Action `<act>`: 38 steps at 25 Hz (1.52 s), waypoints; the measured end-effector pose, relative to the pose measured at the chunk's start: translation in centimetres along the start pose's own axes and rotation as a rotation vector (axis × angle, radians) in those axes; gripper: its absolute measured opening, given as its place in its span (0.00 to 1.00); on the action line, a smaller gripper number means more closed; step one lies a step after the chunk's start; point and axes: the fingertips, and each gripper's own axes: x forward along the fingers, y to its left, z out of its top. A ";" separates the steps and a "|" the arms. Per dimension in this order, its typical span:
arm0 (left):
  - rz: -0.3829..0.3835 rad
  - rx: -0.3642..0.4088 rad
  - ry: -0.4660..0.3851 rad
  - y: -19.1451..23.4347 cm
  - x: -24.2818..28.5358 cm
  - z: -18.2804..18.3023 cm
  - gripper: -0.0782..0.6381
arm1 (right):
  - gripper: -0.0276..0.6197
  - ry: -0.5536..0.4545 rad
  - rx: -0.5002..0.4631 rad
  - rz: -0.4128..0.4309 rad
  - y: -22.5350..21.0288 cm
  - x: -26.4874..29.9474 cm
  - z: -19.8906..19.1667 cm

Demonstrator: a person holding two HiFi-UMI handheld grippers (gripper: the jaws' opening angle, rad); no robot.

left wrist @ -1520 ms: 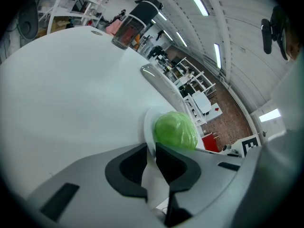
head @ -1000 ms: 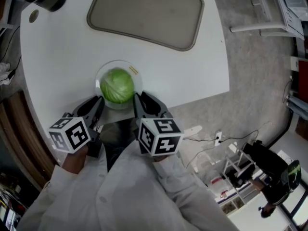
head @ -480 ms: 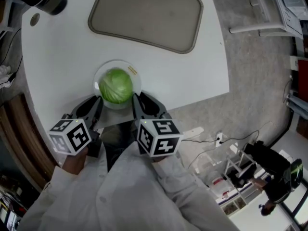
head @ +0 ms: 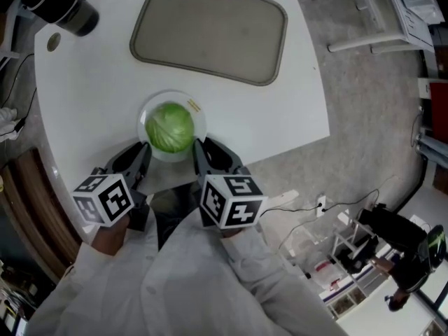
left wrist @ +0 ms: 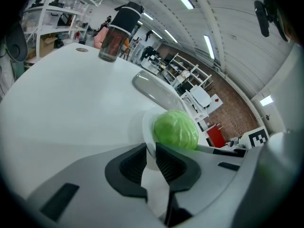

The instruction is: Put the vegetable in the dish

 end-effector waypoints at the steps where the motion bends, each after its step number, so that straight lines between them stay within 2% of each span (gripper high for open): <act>1: -0.002 0.003 0.000 0.1 0.0 0.2 0.19 | 0.16 -0.005 0.005 -0.002 0.1 0.1 0.1; 10: -0.028 0.027 0.015 -0.4 1.1 1.2 0.19 | 0.16 -0.046 0.028 -0.034 -0.6 0.1 1.1; 19: -0.025 0.039 -0.022 -1.8 2.4 3.6 0.19 | 0.16 -0.072 0.007 -0.005 -1.6 0.6 4.2; 27: -0.011 0.047 -0.068 -3.8 3.1 7.3 0.19 | 0.16 -0.079 -0.028 0.027 -1.9 0.9 9.0; 38: -0.019 0.085 -0.102 -5.7 6.9 11.9 0.19 | 0.16 -0.099 -0.027 0.055 -4.3 2.5 14.2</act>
